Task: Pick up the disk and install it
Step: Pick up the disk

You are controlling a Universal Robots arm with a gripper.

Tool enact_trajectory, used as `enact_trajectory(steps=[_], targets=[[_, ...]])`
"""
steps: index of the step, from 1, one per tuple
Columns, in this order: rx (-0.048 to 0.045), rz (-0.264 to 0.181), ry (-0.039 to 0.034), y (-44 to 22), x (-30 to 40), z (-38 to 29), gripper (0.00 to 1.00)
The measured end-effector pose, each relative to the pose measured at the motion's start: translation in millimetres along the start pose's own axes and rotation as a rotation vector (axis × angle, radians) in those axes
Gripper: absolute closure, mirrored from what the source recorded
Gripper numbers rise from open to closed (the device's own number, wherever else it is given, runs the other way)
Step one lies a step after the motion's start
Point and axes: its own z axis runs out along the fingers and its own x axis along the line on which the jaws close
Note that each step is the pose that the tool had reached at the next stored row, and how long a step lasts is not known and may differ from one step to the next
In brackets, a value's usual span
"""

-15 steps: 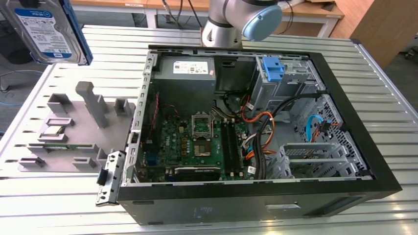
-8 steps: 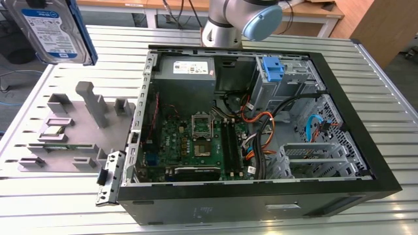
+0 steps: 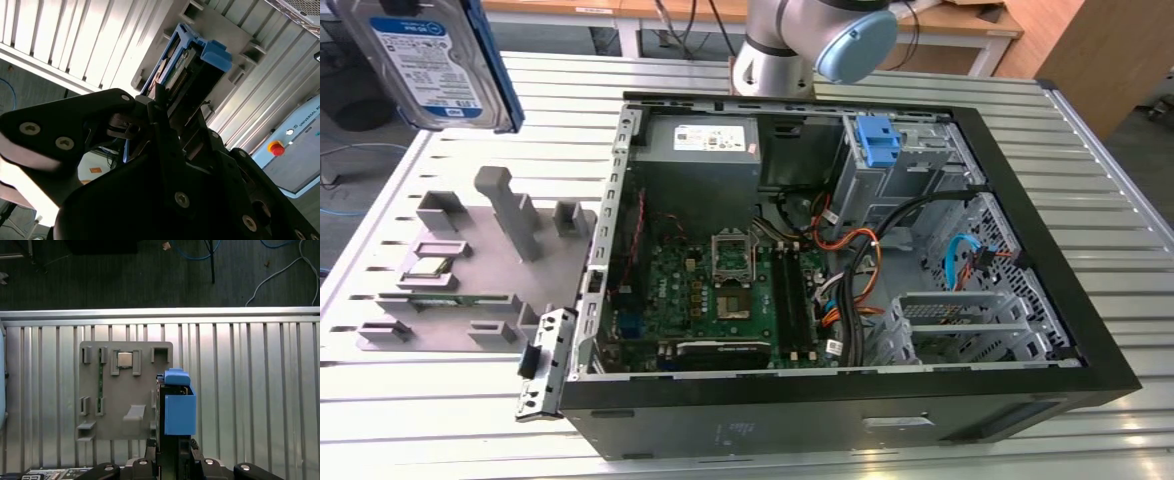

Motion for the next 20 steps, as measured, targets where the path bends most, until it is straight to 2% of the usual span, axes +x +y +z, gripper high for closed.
enact_trajectory(steps=[13, 17, 20], targets=[[0.0000, 0.000, 0.0000, 0.3, -0.7, -20.5, 0.65], [0.0000, 0.000, 0.0000, -0.1, -0.8, -21.4, 0.65], [0.0000, 0.000, 0.0000, -3.8, -0.9, -21.4, 0.65]])
